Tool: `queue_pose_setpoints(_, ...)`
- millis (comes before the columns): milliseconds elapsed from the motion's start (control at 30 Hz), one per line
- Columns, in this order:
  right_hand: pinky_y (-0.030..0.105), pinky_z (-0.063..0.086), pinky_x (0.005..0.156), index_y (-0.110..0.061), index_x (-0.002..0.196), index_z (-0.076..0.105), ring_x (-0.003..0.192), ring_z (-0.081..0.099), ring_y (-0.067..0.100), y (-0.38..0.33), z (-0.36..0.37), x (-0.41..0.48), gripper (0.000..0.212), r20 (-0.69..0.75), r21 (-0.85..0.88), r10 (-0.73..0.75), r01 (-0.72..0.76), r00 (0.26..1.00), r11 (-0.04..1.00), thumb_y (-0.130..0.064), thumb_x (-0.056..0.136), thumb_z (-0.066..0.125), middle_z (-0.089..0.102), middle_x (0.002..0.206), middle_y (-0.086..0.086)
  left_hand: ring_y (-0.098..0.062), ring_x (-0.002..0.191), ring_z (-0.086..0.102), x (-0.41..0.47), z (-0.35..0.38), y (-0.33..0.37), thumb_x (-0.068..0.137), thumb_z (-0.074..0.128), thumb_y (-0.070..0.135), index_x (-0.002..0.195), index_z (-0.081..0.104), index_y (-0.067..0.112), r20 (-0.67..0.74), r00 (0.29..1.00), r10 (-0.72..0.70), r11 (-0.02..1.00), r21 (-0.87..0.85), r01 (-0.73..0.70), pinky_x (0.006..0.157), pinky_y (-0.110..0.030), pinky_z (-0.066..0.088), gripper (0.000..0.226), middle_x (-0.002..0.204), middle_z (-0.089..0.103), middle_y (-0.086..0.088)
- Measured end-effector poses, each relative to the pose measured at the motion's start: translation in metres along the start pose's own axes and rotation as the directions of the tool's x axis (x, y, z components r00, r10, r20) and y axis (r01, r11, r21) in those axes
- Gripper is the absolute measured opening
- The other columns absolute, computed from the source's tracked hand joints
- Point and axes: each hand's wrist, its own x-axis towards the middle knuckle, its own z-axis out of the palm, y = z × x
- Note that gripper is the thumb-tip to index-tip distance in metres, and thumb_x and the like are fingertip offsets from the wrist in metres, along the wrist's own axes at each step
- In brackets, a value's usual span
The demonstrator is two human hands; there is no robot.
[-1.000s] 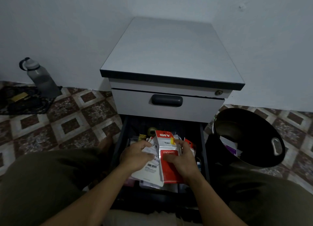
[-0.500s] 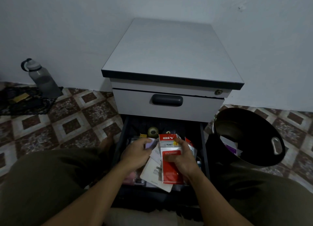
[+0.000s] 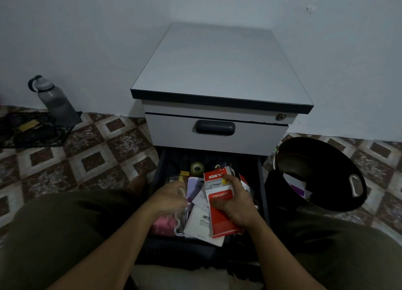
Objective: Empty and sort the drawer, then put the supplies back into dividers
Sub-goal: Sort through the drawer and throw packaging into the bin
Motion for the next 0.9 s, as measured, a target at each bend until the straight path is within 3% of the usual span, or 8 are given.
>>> queue_pose_setpoints(67, 0.026, 0.053, 0.074, -0.037, 0.133, 0.038, 0.1, 0.062, 0.013, 0.0, 0.002, -0.001, 0.068, 0.015, 0.046, 0.012, -0.012, 1.0, 0.999, -0.018, 0.082, 0.078, 0.057, 0.121, -0.005, -0.02, 0.098, 0.064, 0.001, 0.0, -0.001, 0.079, 0.069, 0.005, 0.091, 0.057, 0.031, -0.016, 1.0, 0.003, 0.998, -0.058, -0.004, 0.089, -0.044, 0.058, 0.031, 0.099, 0.061, 0.003)
queue_pose_setpoints(133, 0.03, 0.055, 0.077, -0.038, 0.126, 0.039, 0.099, 0.064, 0.016, -0.001, 0.003, -0.002, 0.064, 0.031, 0.113, 0.036, -0.039, 0.999, 0.993, -0.014, 0.082, 0.078, 0.059, 0.117, -0.005, -0.02, 0.1, 0.065, 0.002, 0.0, -0.003, 0.077, 0.071, 0.002, 0.086, 0.059, 0.032, -0.054, 0.999, 0.001, 0.989, -0.146, -0.009, 0.093, -0.043, 0.056, 0.034, 0.102, 0.066, -0.001)
queue_pose_setpoints(300, 0.03, 0.056, 0.071, -0.034, 0.129, 0.04, 0.096, 0.067, 0.021, 0.003, 0.005, -0.007, 0.065, 0.054, 0.219, 0.118, -0.127, 0.992, 0.967, -0.008, 0.082, 0.076, 0.061, 0.112, -0.004, -0.009, 0.096, 0.065, 0.002, 0.004, -0.004, 0.079, 0.075, 0.005, 0.108, 0.069, 0.02, -0.094, 0.995, 0.031, 0.972, -0.231, -0.052, 0.088, -0.029, 0.054, 0.032, 0.102, 0.07, 0.005)
queue_pose_setpoints(433, 0.032, 0.056, 0.076, -0.039, 0.123, 0.041, 0.097, 0.066, 0.019, 0.003, 0.007, -0.007, 0.06, 0.077, 0.186, 0.114, -0.126, 0.991, 0.974, -0.009, 0.084, 0.075, 0.06, 0.109, -0.007, -0.009, 0.102, 0.062, 0.002, 0.007, -0.007, 0.083, 0.067, 0.001, 0.111, 0.069, 0.025, -0.087, 0.996, 0.029, 0.98, -0.193, -0.045, 0.094, -0.034, 0.053, 0.037, 0.109, 0.068, 0.007)
queue_pose_setpoints(667, 0.031, 0.056, 0.075, -0.034, 0.135, 0.036, 0.098, 0.065, 0.02, -0.002, 0.003, -0.005, 0.067, 0.118, 0.153, 0.153, -0.17, 0.981, 0.973, -0.015, 0.084, 0.076, 0.059, 0.114, -0.003, -0.012, 0.095, 0.062, -0.003, 0.012, -0.011, 0.074, 0.079, 0.007, 0.095, 0.059, 0.031, -0.2, 0.98, -0.024, 0.962, -0.271, -0.031, 0.089, -0.04, 0.056, 0.038, 0.1, 0.064, 0.007)
queue_pose_setpoints(800, 0.032, 0.056, 0.074, -0.034, 0.131, 0.042, 0.098, 0.066, 0.021, 0.003, 0.002, -0.006, 0.065, 0.097, 0.179, 0.156, -0.171, 0.983, 0.969, -0.01, 0.081, 0.077, 0.06, 0.114, -0.002, -0.014, 0.097, 0.063, -0.006, 0.016, -0.009, 0.074, 0.078, 0.011, 0.099, 0.065, 0.021, -0.131, 0.991, -0.031, 0.963, -0.27, -0.005, 0.089, -0.038, 0.055, 0.029, 0.103, 0.067, 0.003)
queue_pose_setpoints(900, 0.038, 0.058, 0.079, -0.034, 0.126, 0.045, 0.098, 0.068, 0.023, 0.008, 0.002, -0.006, 0.065, 0.077, 0.23, 0.151, -0.165, 0.986, 0.959, -0.007, 0.078, 0.079, 0.063, 0.114, -0.001, -0.01, 0.103, 0.061, -0.007, 0.018, -0.007, 0.081, 0.075, 0.018, 0.108, 0.065, 0.028, -0.052, 0.998, -0.025, 0.95, -0.314, 0.008, 0.082, -0.03, 0.051, 0.031, 0.112, 0.064, 0.008)
